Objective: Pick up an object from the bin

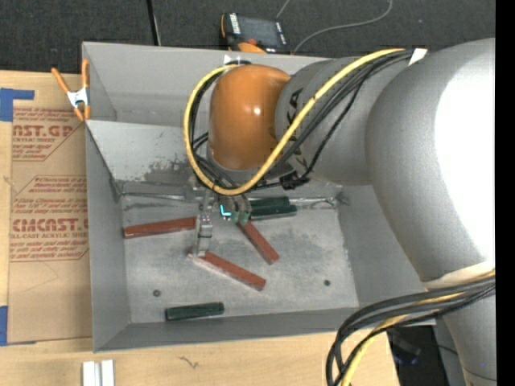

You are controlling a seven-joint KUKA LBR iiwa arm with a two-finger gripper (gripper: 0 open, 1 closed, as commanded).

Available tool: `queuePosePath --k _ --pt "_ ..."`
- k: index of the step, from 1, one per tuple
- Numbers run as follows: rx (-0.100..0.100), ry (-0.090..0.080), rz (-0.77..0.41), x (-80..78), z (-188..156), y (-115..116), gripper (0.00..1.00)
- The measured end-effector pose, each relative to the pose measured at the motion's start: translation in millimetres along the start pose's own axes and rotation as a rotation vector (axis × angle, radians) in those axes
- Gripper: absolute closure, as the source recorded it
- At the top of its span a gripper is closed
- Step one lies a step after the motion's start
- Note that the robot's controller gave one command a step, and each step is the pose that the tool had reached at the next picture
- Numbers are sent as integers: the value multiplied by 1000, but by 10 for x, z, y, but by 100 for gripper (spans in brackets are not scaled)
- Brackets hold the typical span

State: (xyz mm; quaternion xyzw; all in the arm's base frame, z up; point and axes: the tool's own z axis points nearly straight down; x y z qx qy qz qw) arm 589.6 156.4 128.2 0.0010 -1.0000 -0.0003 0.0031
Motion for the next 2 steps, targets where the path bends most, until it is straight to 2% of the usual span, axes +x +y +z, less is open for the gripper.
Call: queuePosePath --k 1,2 --pt "0 -3 -319 -9 609 329 0" --pt "-1 -8 -317 -25 583 326 100"
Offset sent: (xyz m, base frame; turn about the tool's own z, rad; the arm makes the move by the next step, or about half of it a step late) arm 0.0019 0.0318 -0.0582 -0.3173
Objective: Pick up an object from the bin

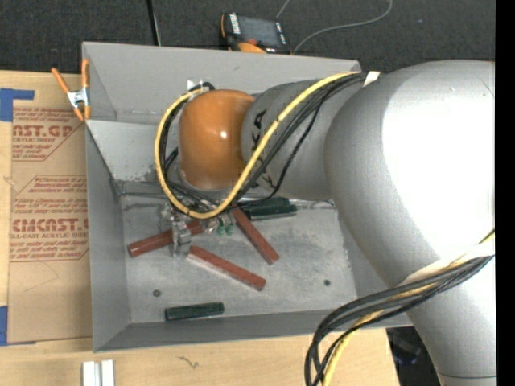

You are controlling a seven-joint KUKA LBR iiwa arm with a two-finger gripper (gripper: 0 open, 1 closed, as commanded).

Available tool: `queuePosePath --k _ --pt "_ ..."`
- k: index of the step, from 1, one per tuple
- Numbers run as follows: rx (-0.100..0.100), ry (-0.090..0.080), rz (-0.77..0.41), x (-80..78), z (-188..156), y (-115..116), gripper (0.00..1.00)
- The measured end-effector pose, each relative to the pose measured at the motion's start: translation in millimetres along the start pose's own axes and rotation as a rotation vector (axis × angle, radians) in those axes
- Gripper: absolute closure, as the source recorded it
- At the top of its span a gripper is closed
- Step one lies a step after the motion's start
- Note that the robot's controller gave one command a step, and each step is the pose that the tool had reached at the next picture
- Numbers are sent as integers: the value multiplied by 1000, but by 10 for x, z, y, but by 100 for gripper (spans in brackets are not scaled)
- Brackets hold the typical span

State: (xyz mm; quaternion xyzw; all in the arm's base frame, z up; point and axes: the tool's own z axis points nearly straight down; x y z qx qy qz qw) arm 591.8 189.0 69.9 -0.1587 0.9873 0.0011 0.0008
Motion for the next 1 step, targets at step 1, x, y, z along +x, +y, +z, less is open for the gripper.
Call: queuePosePath --k 1 --pt "3 -9 -15 106 -1456 -301 100"
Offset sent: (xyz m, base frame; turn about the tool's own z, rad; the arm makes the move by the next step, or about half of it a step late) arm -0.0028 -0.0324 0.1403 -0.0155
